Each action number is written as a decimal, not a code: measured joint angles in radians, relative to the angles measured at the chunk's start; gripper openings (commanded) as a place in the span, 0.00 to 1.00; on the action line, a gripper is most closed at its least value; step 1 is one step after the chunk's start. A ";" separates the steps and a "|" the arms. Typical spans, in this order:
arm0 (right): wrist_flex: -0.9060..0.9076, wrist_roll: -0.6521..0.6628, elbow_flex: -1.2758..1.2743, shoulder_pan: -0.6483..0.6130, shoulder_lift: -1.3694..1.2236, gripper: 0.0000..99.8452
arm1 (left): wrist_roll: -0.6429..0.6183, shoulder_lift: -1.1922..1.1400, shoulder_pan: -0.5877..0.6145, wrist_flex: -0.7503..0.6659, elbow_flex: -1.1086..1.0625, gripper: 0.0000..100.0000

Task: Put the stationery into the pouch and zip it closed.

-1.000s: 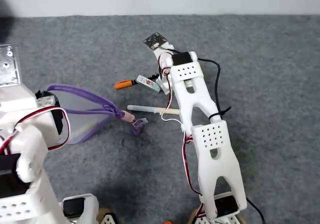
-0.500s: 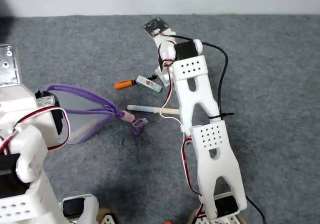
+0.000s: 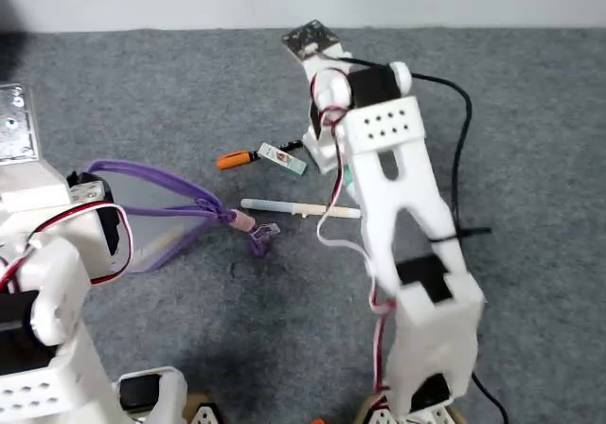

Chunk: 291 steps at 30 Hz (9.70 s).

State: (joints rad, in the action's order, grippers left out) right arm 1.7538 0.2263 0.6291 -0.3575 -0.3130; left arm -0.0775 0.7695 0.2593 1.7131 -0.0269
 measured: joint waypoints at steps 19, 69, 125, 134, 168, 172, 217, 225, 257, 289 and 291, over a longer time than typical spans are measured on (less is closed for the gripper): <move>-0.325 -0.577 -0.133 -0.319 0.589 0.01 | 0.000 0.000 0.000 0.000 0.000 0.01; -1.777 -0.644 -1.290 -0.551 0.899 0.01 | -0.003 0.000 0.000 0.000 0.000 0.01; -0.620 -0.350 -1.138 -0.245 0.842 0.06 | -0.003 0.000 0.000 0.000 0.000 0.01; -0.399 -0.189 -0.721 -0.207 0.347 0.24 | -0.003 0.000 0.000 0.000 0.000 0.01; -0.319 0.144 0.091 -0.201 -0.582 0.01 | -0.003 0.000 0.000 0.000 0.000 0.01; -0.247 0.133 0.101 -0.203 -0.575 0.01 | -0.003 0.000 0.000 0.000 0.000 0.01; -0.399 -0.712 -0.491 -0.247 0.977 0.01 | -0.003 0.000 0.000 0.000 0.000 0.01; -0.847 -0.735 -0.870 -0.242 1.157 0.01 | -0.003 0.002 0.000 0.000 -0.018 0.01; -1.631 -0.709 -1.226 -0.503 0.806 0.15 | -0.003 0.002 0.000 -0.002 -0.021 0.01; -0.572 -0.279 -0.499 -0.130 0.183 0.28 | -0.003 0.002 0.000 -0.002 -0.021 0.01; -0.557 -0.207 -0.407 -0.132 0.068 0.28 | -0.003 0.002 0.000 -0.002 -0.021 0.01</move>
State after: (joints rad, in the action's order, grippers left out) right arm 1.1968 0.0192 0.2225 -0.4895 -0.2455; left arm -0.0806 0.7710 0.2593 1.7116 -0.0483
